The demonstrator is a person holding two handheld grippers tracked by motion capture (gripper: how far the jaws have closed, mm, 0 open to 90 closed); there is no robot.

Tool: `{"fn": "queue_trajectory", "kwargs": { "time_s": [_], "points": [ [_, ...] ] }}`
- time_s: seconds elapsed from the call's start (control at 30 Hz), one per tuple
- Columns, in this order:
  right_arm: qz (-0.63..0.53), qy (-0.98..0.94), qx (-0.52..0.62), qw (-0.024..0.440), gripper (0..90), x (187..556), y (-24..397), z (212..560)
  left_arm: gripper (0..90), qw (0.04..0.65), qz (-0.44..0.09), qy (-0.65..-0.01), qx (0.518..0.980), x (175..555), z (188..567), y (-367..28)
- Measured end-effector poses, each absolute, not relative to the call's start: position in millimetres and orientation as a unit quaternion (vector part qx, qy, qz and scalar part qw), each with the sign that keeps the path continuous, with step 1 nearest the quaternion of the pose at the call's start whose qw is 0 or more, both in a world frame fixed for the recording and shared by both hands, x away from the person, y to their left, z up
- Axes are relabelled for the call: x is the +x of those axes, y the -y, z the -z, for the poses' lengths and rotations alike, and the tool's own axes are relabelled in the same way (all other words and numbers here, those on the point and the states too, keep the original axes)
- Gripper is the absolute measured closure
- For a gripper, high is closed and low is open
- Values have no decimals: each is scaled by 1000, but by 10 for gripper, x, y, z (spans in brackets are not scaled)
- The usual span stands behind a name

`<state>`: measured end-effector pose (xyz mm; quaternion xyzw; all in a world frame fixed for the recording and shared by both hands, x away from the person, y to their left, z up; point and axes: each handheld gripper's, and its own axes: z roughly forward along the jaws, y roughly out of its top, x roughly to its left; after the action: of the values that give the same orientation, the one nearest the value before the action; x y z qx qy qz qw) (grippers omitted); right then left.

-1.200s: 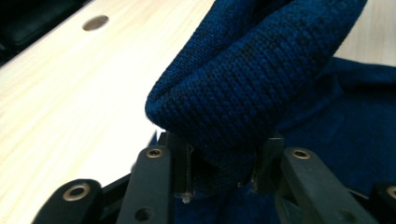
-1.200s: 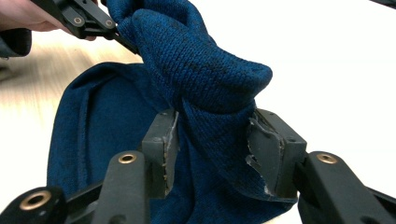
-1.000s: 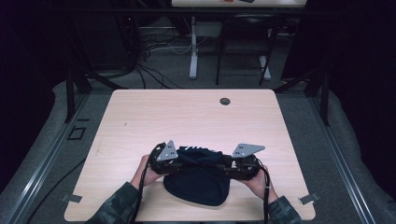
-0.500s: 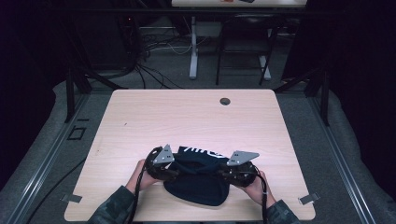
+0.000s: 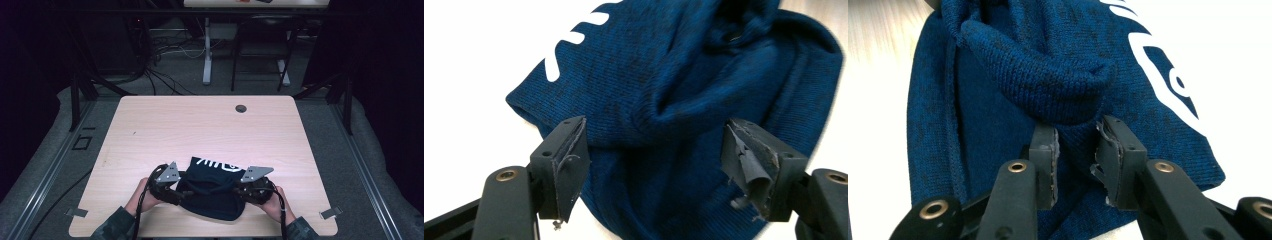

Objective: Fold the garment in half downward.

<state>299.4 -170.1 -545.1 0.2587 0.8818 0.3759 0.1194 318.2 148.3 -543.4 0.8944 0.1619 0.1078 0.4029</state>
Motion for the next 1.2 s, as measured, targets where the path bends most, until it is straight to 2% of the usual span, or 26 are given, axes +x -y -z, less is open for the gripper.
{"fn": "queue_trajectory", "kwargs": {
  "time_s": [0.27,0.43,0.67,0.87,1.2],
  "points": [
    [-374,-882,259,122,686,2954,1696,5509,259,429,-97,-173,881,3177,5196,-1543],
    [-366,-886,258,118,684,2937,1691,5554,257,442,-114,-190,869,3322,5129,-1485],
    [-356,-891,259,109,659,2906,1707,5582,244,404,-88,-225,882,3455,5445,-1301],
    [-341,-900,259,85,566,2891,1759,5537,239,385,-86,-228,890,3411,5613,-1283],
    [-407,-852,310,115,485,2889,1788,5282,230,377,-94,-239,890,3393,5671,-1277]
  ]
}}
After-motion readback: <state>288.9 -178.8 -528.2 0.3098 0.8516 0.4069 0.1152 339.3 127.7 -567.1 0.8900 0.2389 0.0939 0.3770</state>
